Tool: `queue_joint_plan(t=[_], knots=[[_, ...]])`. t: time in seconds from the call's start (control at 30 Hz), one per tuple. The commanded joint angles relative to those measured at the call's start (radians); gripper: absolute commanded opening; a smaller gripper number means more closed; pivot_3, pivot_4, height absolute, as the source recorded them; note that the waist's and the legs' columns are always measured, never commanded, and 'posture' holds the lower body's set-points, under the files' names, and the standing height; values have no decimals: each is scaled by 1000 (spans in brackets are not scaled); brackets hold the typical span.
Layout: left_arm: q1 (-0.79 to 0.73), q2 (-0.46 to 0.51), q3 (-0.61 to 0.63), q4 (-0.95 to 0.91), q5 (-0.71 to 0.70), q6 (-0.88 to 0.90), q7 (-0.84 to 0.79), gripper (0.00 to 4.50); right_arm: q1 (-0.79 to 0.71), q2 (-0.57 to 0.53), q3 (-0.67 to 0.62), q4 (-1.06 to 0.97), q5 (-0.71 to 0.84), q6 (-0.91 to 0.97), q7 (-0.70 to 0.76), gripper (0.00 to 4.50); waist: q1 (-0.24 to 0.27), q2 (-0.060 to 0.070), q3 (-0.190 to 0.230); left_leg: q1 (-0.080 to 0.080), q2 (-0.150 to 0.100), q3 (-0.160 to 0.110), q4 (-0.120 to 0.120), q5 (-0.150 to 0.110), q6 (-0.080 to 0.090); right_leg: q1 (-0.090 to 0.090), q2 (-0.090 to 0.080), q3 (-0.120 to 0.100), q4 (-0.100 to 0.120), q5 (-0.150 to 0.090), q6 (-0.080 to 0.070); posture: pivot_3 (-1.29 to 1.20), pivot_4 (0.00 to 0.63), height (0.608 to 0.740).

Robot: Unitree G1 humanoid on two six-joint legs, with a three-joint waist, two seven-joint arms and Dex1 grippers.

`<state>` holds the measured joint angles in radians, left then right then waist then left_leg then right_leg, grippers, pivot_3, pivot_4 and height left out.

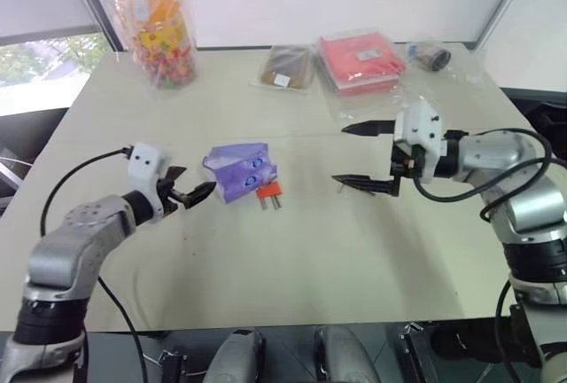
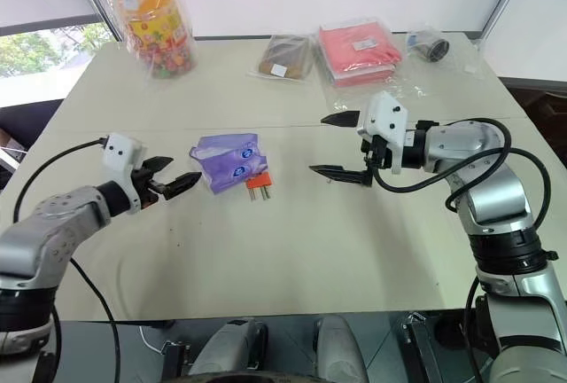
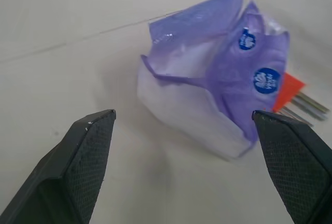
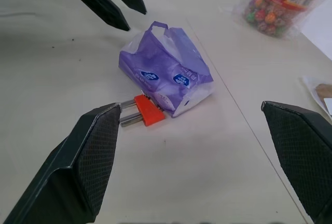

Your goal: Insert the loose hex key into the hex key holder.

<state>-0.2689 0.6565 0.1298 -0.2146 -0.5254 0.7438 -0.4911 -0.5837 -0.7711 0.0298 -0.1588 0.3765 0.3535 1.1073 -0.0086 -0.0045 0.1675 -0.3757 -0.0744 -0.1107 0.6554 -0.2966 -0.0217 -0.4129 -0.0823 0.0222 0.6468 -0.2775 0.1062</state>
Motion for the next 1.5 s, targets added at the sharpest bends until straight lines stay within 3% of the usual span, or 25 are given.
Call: queue_joint_plan(t=[0.03, 0.23, 0.27, 0.33, 0.57, 0.77, 0.87, 1.17, 1.5], knots=[[-32, -22, -45, 54, 66, -41, 0, 4397, 8, -1, -33, -56, 18, 8, -22, 4500, -1, 0, 0, 0, 0, 0, 0, 0, 0, 0, 0, 0, 0, 0, 0, 0, 150, 740], [-110, -88, -120, 184, 160, -84, 10, 4397, 20, 4, -38, -81, 19, 17, -49, 4500, 0, 0, 0, 0, 0, 0, 0, 0, 0, -1, 0, 0, 1, 0, 0, 0, 150, 740], [-121, -98, -121, 197, 167, -87, 10, 4172, 21, 5, -37, -83, 19, 18, -52, 4500, 1, 0, 0, 0, 0, 0, 0, 0, 0, 0, 0, 0, 1, 0, 0, 0, 150, 740], [-136, -109, -124, 218, 184, -101, 6, 3571, 23, 4, -38, -86, 20, 19, -57, 4500, 1, 0, 0, 0, 0, 0, 0, 0, 0, 0, 0, 0, 1, 0, 0, 0, 150, 740], [-164, -167, -59, 240, 170, -71, 46, 43, 30, 7, -37, -99, 21, 23, -71, 4500, -1, 0, 0, 0, 0, 0, 0, 3, -5, -1, 0, 0, 1, 0, 0, 0, 150, 740], [-185, -230, 78, 236, 142, -2, 192, 43, 29, 12, -27, -98, 18, 21, -74, 4500, -2, -1, 0, 0, 0, 0, 0, 3, -5, -1, 0, 0, 1, 0, 0, 0, 150, 740], [-181, -261, 241, 205, 149, -11, 374, 43, 24, 21, -16, -96, 19, 22, -72, 4500, -4, -1, 1, 0, 0, 0, 0, 3, -6, -2, 0, 0, 2, 0, 0, 0, 150, 740], [-7, -327, 574, -88, 177, 47, 710, 43, 9, 54, 18, -62, 9, 5, -43, 4500, 2, -4, 1, -4, 0, 1, 2, 4, -7, -5, 0, 0, 2, 0, 0, 0, 150, 740], [60, -368, 727, -108, 204, 19, 853, 43, -41, 90, 47, -1, -6, -26, -9, 4500, 23, -8, -1, -10, -1, 0, 7, 4, -7, -8, 0, -1, 3, 1, 1, 0, 150, 740]])
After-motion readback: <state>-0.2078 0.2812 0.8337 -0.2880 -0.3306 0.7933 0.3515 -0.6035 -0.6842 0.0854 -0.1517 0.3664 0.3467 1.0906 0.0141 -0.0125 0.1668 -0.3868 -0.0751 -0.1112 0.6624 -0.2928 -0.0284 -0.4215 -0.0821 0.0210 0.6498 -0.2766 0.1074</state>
